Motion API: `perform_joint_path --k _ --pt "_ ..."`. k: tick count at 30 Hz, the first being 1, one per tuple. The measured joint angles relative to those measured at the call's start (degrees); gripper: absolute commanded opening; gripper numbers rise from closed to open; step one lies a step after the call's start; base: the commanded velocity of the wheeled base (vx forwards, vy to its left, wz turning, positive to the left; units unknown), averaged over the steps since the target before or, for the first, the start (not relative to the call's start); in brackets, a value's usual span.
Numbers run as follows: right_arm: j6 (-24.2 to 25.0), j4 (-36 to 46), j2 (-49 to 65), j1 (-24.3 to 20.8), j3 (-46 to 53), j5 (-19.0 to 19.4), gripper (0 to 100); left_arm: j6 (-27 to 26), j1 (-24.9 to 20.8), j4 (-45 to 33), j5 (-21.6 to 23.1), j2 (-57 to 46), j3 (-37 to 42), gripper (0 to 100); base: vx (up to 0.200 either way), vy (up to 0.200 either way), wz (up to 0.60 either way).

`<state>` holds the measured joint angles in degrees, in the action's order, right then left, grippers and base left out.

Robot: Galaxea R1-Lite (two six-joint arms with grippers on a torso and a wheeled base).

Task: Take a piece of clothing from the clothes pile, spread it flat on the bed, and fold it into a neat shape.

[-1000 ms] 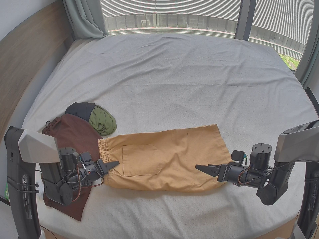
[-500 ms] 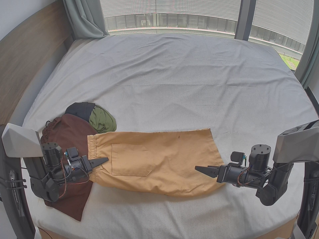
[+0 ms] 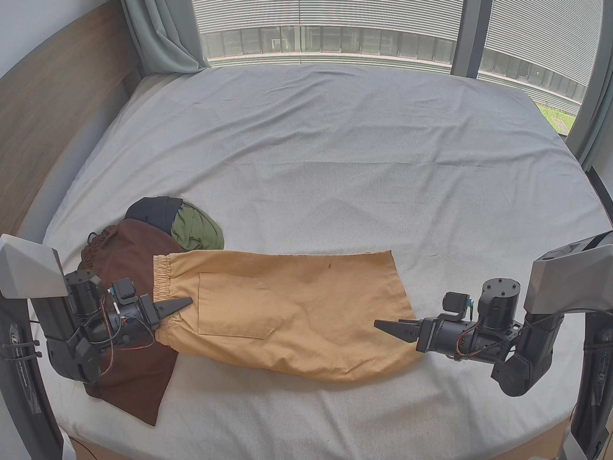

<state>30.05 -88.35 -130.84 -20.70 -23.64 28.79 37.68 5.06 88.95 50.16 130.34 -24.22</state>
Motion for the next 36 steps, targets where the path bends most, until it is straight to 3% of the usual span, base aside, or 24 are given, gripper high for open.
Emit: perform_joint_path --k 9,20,26,36 --pt "0.0 0.0 0.0 0.0 0.0 0.0 100 0.1 3.2 0.0 2.5 -1.4 0.1 0 0.000 0.000 0.00" --pt "-0.7 0.0 0.0 -0.2 0.0 -0.1 100 0.1 2.7 0.0 2.5 -2.3 0.6 0 0.000 0.000 0.00" --pt "-1.0 0.0 0.0 -0.2 0.0 -0.1 100 0.1 0.4 0.0 0.8 -3.2 0.7 0 0.000 0.000 0.00" --pt "-1.1 -0.1 0.4 -0.5 0.4 -0.1 100 0.2 -6.6 0.0 -6.1 -4.7 0.7 0 0.000 0.000 0.00"
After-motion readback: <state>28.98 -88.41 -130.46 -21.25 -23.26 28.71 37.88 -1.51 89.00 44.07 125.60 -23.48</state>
